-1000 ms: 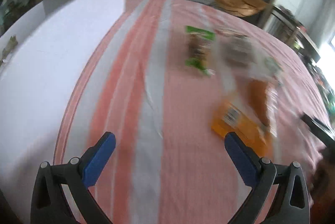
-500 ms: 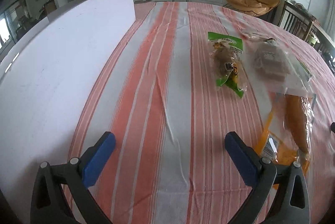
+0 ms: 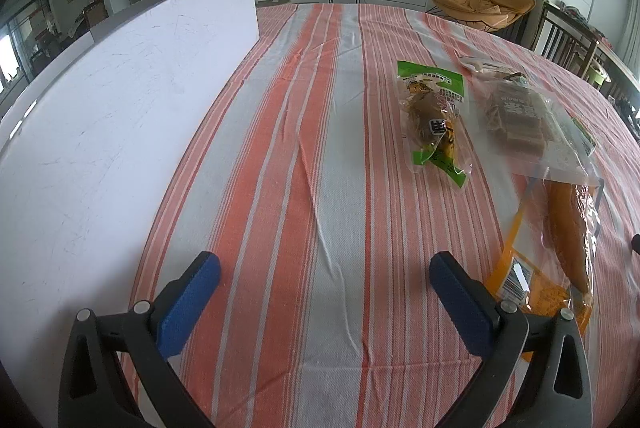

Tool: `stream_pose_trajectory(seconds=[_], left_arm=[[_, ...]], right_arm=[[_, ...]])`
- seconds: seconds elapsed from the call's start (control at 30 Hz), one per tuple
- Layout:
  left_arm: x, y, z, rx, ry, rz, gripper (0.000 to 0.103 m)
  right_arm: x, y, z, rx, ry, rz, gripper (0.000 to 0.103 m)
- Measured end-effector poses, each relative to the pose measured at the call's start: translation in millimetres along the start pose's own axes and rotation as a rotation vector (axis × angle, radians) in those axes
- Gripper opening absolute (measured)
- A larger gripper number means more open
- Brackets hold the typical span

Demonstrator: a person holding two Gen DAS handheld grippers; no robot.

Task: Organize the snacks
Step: 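Return both tools over the remaining snack packets and hold open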

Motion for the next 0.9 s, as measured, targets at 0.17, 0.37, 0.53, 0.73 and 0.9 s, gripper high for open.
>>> stream_pose_trajectory(seconds=[0.17, 0.37, 0.53, 0.73, 0.9], left_arm=[[0.0, -0.1, 0.0, 0.0, 0.0, 0.0, 0.103], [-0.1, -0.1, 0.0, 0.0, 0.0, -0.001, 0.103], [-0.1, 1.5, 1.6, 0.0, 0.0, 0.0, 0.103], [0.5, 0.8, 2.8, 0.0, -0.001, 0.0, 0.103], [0.1, 9.0, -4.0, -0.002, 0.003, 0.004, 0.103]], right_arm=[[0.1, -0.1, -1.9, 0.0, 0.001, -0.001, 0.092], [-0.3, -0.8, -1.5, 0.0, -0.007, 0.002, 0.092], [-0.2, -0.4, -1.9, -0.001, -0.008, 0.002, 0.092], [0.5, -0.7, -1.8, -0.004, -0.017, -0.004, 0.093], [1.3, -1.0, -1.7, -0.006, -0.011, -0.006, 0.094]])
Point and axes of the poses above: each gripper's, at about its wrist camera, not at the fingertips, and z roughly against the way its jaws point, x to its right, y to its top, the point moved 4 cm from there along -z, roughly the way its jaws point, and after that the axes turned 10 degrees about -y, right-handed, at the moved point
